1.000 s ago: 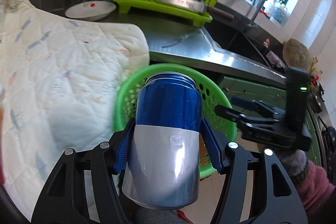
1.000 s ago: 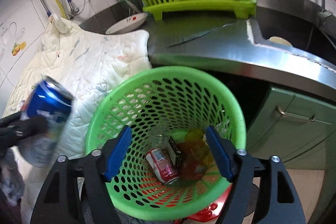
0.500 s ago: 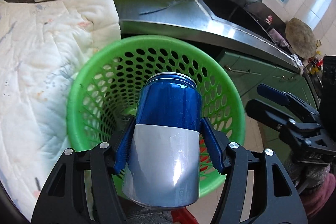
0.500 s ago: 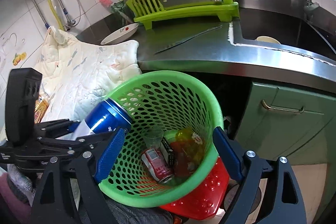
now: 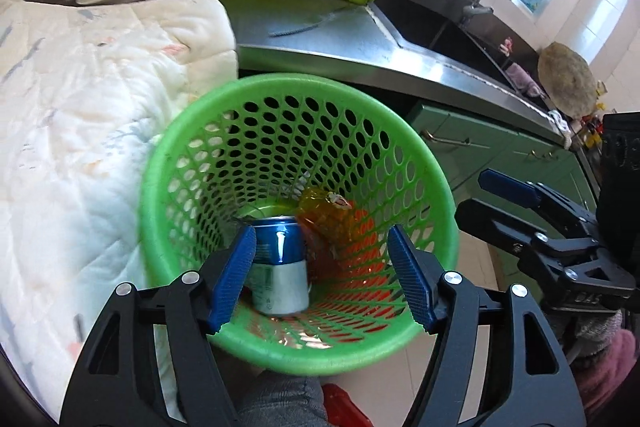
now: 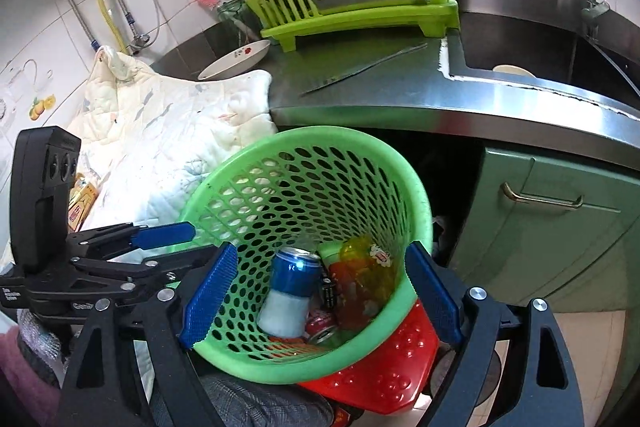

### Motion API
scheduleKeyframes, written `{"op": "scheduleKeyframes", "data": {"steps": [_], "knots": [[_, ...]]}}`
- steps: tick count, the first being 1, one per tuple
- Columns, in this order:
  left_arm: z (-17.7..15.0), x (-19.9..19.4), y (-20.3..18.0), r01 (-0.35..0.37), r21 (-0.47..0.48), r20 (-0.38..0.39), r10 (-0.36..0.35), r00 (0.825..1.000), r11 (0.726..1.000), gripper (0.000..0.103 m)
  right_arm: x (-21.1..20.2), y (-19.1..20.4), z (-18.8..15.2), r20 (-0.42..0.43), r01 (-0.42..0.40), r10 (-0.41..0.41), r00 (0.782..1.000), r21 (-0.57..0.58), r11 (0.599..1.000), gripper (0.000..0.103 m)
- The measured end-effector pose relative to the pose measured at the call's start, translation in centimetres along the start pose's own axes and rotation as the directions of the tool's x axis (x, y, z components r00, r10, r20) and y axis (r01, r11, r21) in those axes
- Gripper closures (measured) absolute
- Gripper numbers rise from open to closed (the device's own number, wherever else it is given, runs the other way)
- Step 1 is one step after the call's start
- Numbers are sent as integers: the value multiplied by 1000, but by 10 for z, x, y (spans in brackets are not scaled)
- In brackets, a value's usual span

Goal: Collect trash
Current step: 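Lower the blue can into the basket and open the left gripper, then grasp the white plastic lid with the left gripper while the right gripper reaches to the drink bottle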

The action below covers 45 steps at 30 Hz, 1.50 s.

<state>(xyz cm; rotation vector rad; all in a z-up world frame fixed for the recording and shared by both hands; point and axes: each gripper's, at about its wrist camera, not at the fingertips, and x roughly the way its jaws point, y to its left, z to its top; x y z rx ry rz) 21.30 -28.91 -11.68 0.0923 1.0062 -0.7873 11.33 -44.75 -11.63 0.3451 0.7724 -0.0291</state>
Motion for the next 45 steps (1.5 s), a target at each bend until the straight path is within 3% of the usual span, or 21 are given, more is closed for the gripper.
{"op": "scheduleKeyframes", "data": {"steps": [11,20,27,33,36,41,45], "knots": [[-32,-80,37,-106,-87,84,114,990,991,35,-13,46,1,17,-42,43,999,-66,997,20],[-72,-150,94,-240,-217,135,272,953,946,35,-9,99,1,-2,-100,101,995,-131,986,18],[-111,-206,145,-345,-340,152,414,898,875,35,-1,145,1,-27,-155,153,988,-186,970,18],[-149,-250,195,-402,-473,138,517,845,784,35,8,183,0,-55,-206,199,978,-232,951,18],[-165,-263,219,-413,-526,117,545,831,743,37,12,201,0,-68,-230,220,973,-252,940,18],[-182,-264,250,-415,-573,68,545,836,707,42,18,231,-1,-88,-262,247,965,-285,922,18],[-188,-257,270,-386,-602,51,516,855,699,46,22,251,-2,-106,-279,258,960,-310,909,18]]}}
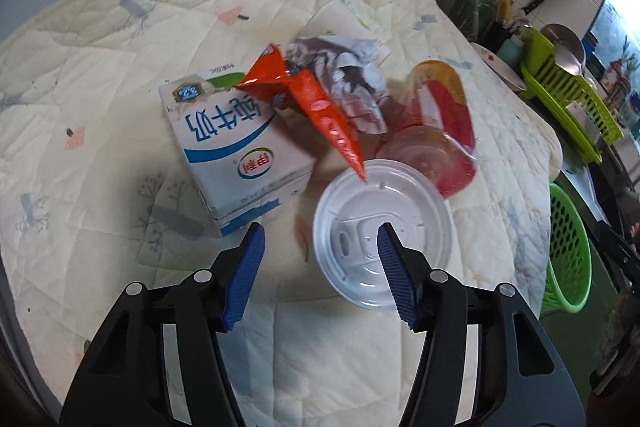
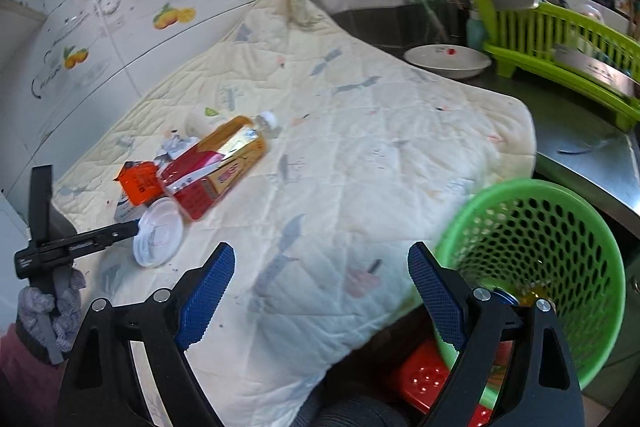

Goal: Collect trash
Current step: 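Grasp the white plastic lid with the left gripper while the right gripper reaches to the drink bottle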

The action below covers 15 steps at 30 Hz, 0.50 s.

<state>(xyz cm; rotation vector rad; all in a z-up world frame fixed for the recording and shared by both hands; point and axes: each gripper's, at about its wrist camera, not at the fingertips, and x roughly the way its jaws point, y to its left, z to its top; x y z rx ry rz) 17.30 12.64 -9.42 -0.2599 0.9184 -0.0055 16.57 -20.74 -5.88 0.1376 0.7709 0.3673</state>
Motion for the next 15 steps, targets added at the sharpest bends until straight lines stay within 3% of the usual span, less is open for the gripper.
{"op": "scheduleKeyframes", "data": {"steps": [2,10,12,14,15], "knots": [[2,7,4,16,-9,-13,-16,1000,1000,54,5,7,1,-9,-5,5,1000,-12,1000,18],[5,24,7,42,-17,-40,-42,998,999,63,20,21,7,-35,-23,23,999,-20,1000,18],[5,26,8,51,-18,-43,-52,998,999,70,24,26,10,-43,-30,29,999,-21,999,18],[5,26,9,73,-23,-48,-74,996,997,87,26,29,13,-50,-40,39,998,-19,999,18],[5,26,9,82,-25,-51,-83,995,996,89,28,31,15,-53,-50,49,997,-14,999,18]]}}
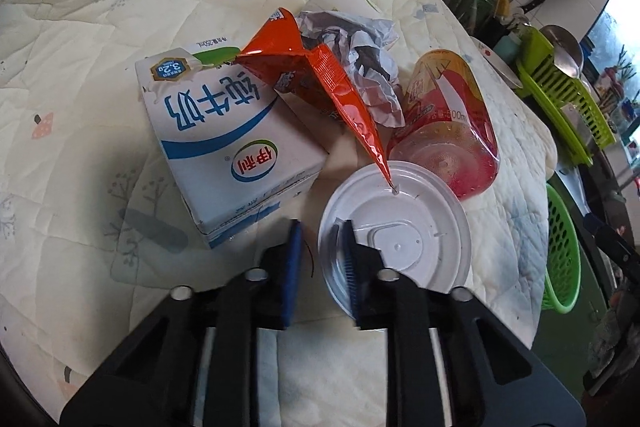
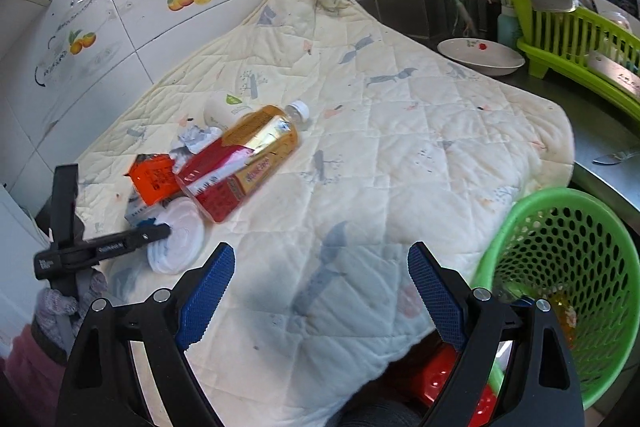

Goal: Collect trash
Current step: 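Grasp the white plastic lid with the left gripper while the right gripper reaches to the drink bottle, then grasp and lift the gold-and-red drink bottle with the right gripper while the left holds the lid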

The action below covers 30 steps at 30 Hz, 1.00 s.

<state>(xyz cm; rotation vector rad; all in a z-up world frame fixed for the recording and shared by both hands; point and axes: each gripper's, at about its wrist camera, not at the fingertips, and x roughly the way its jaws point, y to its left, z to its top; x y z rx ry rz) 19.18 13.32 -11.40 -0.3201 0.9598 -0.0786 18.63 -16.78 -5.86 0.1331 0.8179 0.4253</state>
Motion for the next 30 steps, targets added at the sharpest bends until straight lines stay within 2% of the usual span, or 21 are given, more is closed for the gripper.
{"op": "scheduleKeyframes", "data": {"steps": [1,8,16,23,30], "knots": [[-1,-1,0,10,-1,0,-10,1000,1000,94,2,3,3,-6,-12,12,1000,7,1000,18],[-9,-16,-2,41,13,31,-41,999,999,97,21,27,29,-48,-63,64,997,28,998,18],[-21,-46,0,74,39,70,-76,995,997,99,62,43,63,-90,-93,108,990,151,984,18],[-26,-58,15,99,22,78,-100,992,995,99,110,49,76,-150,-107,152,977,268,958,18],[-25,-62,26,105,5,83,-105,991,994,99,154,43,83,-194,-89,180,964,403,911,18]]}}
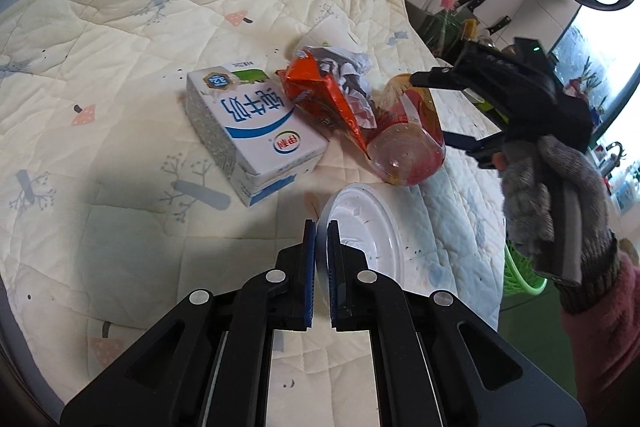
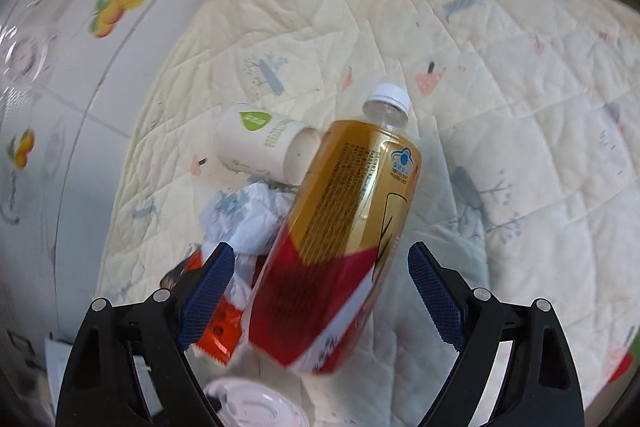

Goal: Collect trash
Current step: 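Grasp and lift the gold-and-red drink bottle with the right gripper while the left holds the lid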

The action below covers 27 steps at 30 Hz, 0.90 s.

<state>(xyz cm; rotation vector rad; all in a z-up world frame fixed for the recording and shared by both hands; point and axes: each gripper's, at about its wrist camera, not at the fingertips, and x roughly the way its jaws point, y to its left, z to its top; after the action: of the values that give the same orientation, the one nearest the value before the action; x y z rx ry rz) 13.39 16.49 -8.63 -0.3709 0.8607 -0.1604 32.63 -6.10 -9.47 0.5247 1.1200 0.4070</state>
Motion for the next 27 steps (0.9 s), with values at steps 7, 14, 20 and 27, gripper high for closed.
{"op": "scheduleKeyframes", "data": {"steps": [7,14,20,27], "knots": [[0,1,5,5,-1,-2,-5,1000,1000,99,28,-15,11,-52,-20,25,998,99,995,18],[2,2,2,12,1,-2,-12,1000,1000,99,34,-10,13,-71,-36,41,997,61,997,27],[0,1,-4,28,6,-1,-28,1000,1000,99,18,-9,8,-57,-49,50,997,21,999,29],[0,2,-15,39,14,0,-39,999,999,99,-16,-22,-6,-38,-67,66,997,-22,998,33]]}}
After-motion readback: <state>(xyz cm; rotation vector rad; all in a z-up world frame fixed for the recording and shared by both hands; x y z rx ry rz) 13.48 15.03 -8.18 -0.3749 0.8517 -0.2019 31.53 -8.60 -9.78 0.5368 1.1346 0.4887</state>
